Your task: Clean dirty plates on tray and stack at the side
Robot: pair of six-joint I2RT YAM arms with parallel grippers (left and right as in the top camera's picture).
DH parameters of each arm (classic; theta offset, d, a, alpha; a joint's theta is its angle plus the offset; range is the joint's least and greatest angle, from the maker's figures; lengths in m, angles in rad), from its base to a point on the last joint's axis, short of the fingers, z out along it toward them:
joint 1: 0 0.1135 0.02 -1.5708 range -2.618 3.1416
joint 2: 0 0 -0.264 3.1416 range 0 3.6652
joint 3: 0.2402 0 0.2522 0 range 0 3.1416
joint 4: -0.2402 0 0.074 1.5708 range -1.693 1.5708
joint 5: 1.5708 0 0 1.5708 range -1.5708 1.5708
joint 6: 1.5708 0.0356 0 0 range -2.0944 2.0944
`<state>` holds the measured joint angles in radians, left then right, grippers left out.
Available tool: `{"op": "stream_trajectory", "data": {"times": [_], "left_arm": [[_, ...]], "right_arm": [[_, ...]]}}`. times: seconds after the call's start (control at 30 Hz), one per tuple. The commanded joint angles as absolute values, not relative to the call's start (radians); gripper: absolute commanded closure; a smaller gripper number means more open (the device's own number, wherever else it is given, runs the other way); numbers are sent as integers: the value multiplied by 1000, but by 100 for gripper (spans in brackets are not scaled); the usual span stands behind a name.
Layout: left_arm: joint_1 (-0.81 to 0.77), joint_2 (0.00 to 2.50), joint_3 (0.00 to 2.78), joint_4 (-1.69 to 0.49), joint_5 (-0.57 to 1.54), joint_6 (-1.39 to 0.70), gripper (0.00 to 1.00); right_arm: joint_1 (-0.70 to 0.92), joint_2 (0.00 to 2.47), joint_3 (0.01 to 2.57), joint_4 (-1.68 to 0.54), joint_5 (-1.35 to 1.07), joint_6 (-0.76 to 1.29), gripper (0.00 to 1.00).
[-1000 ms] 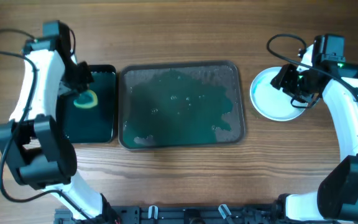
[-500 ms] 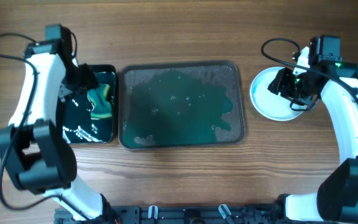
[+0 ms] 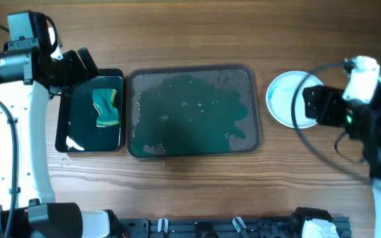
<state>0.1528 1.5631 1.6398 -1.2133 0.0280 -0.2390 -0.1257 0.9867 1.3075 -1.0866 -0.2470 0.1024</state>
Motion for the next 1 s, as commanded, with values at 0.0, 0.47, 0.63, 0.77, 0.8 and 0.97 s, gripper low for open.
{"op": "stream_trajectory", "data": {"times": [0.0,0.47,0.63,0.77,0.8,0.97], "left_arm": [[153,1567,1643,-1213,40,-247,0],[153,1567,1643,-1213,40,-247,0],[153,1567,1643,-1213,40,-247,0],[153,1567,1643,-1213,41,-247,0],[153,1567,1643,-1213,40,-247,0],[153,1567,1643,-1213,41,-247,0]], "right_arm": [[-121,857,1328,-1114,-270,81,0],[-121,735,1322,-1116,-241,66,0],[-121,611,1094,-873,-244,0,0],[-97,438,773,-575,-252,34,0],[-83,390,687,-497,-252,52,0],[-18,170,323,-167,-233,78,0]]}}
